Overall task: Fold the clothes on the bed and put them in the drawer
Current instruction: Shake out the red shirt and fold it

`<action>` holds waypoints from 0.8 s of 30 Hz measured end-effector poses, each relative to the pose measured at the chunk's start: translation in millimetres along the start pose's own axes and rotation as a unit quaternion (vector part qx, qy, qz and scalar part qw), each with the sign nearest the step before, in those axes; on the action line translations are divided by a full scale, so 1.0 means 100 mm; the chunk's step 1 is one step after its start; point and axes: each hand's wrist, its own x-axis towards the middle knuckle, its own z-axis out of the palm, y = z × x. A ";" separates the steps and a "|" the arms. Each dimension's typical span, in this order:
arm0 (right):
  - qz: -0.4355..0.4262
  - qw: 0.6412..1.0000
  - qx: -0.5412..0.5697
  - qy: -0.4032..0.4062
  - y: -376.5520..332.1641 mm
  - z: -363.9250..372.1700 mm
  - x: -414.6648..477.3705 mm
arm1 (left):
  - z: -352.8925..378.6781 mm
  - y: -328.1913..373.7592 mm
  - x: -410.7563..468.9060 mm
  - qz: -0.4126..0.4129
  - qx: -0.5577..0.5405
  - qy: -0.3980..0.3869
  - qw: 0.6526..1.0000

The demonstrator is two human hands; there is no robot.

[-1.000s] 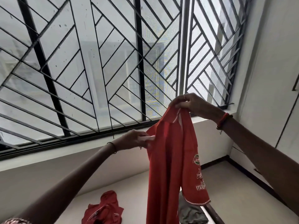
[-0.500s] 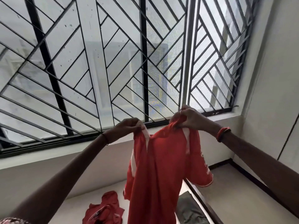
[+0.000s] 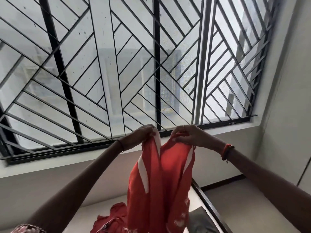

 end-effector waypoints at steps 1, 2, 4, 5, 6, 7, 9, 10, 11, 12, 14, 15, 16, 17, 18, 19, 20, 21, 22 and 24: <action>0.001 1.000 0.012 0.009 -0.02 0.00 -0.01 | -0.01 0.02 -0.02 -0.001 0.007 -0.002 1.000; 0.001 1.000 0.023 0.015 -0.01 0.01 0.00 | -0.02 0.03 -0.04 0.003 0.011 -0.008 1.000; 0.003 0.999 0.027 0.023 0.01 0.02 0.01 | -0.07 0.03 -0.06 0.013 0.007 -0.027 1.000; -0.001 0.999 0.018 0.030 0.00 0.02 0.01 | -0.09 0.04 -0.07 0.016 0.003 -0.032 0.999; -0.007 0.999 0.005 0.039 0.00 0.03 0.02 | -0.11 0.03 -0.06 0.020 -0.001 -0.031 0.999; -0.014 0.998 -0.014 0.052 -0.01 0.04 0.04 | -0.11 0.04 -0.06 0.023 0.000 -0.028 0.999; -0.036 0.995 -0.057 0.074 -0.07 0.09 0.07 | -0.09 0.05 -0.06 0.031 0.002 -0.020 0.999; -0.050 0.993 -0.072 0.084 -0.11 0.11 0.09 | -0.06 0.06 -0.05 0.037 -0.002 -0.018 0.999; -0.068 0.990 -0.087 0.092 -0.15 0.15 0.11 | -0.03 0.06 -0.04 0.037 -0.009 -0.015 0.999; -0.090 0.985 -0.105 0.103 -0.19 0.17 0.12 | 0.00 0.08 -0.03 0.032 -0.016 -0.012 0.999; -0.117 0.977 -0.129 0.120 -0.24 0.21 0.14 | 0.07 0.10 -0.02 0.013 -0.045 -0.002 0.999; -0.120 0.976 -0.132 0.123 -0.26 0.22 0.14 | 0.10 0.10 -0.01 0.003 -0.071 0.001 0.997; -0.115 0.977 -0.129 0.122 -0.28 0.22 0.14 | 0.12 0.10 0.00 -0.007 -0.098 0.006 0.995; -0.109 0.979 -0.125 0.117 -0.30 0.22 0.14 | 0.14 0.10 0.00 -0.017 -0.122 0.015 0.992; -0.103 0.981 -0.123 0.113 -0.30 0.22 0.15 | 0.15 0.10 0.00 -0.023 -0.138 0.024 0.990; -0.103 0.980 -0.127 0.112 -0.30 0.22 0.15 | 0.16 0.10 0.00 -0.027 -0.150 0.032 0.988; -0.103 0.979 -0.133 0.113 -0.30 0.22 0.16 | 0.17 0.09 0.00 -0.028 -0.156 0.039 0.987; -0.103 0.978 -0.140 0.113 -0.29 0.23 0.16 | 0.19 0.10 0.00 -0.028 -0.158 0.050 0.986; -0.102 0.977 -0.149 0.115 -0.28 0.23 0.18 | 0.20 0.09 0.02 -0.026 -0.157 0.069 0.985; -0.105 0.974 -0.165 0.117 -0.27 0.25 0.19 | 0.24 0.06 0.04 -0.031 -0.152 0.125 0.980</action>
